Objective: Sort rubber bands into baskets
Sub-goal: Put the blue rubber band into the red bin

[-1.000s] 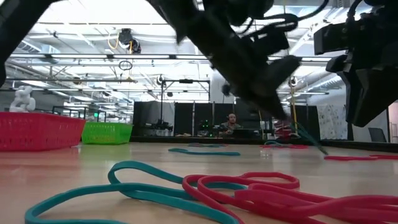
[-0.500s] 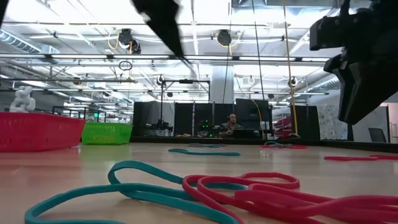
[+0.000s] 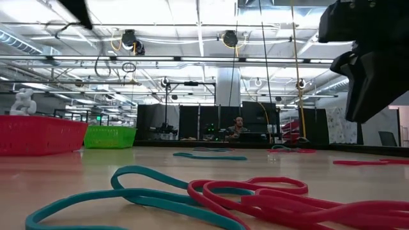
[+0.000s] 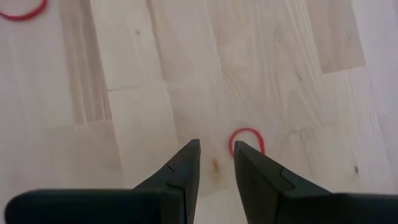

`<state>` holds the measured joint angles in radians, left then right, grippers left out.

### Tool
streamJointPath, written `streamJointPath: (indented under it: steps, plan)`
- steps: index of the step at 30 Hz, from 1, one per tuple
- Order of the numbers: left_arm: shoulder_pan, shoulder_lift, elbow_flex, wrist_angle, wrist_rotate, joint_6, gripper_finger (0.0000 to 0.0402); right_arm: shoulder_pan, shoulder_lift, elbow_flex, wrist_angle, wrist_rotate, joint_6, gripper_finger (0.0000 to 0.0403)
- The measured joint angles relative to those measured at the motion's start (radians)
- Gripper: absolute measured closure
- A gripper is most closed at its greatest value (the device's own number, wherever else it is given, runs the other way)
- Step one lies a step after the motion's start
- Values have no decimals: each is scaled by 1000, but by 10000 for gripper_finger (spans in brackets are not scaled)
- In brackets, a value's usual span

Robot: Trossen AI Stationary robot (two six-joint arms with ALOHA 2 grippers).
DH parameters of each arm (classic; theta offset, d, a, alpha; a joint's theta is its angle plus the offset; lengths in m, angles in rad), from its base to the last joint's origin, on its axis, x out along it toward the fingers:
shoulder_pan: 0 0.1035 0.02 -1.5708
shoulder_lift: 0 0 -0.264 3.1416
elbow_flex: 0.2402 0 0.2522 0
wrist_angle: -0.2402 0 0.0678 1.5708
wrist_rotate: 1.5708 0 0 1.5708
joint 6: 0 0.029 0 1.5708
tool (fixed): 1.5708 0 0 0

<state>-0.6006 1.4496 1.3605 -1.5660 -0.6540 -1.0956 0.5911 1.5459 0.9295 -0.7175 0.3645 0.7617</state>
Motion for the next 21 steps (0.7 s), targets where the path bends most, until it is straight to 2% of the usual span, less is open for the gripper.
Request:
streamJointPath:
  steps: [11, 16, 21]
  plan:
    - [18, -79, -310, -7, 211, -25, 401, 0, 0, 0, 57, -3, -25, 312]
    - [20, -80, -404, 2, 264, -21, 401, 0, 0, 0, 57, -3, -26, 312]
    - [24, -80, -476, 75, 272, 23, 402, 0, 0, 0, 57, -3, -26, 312]
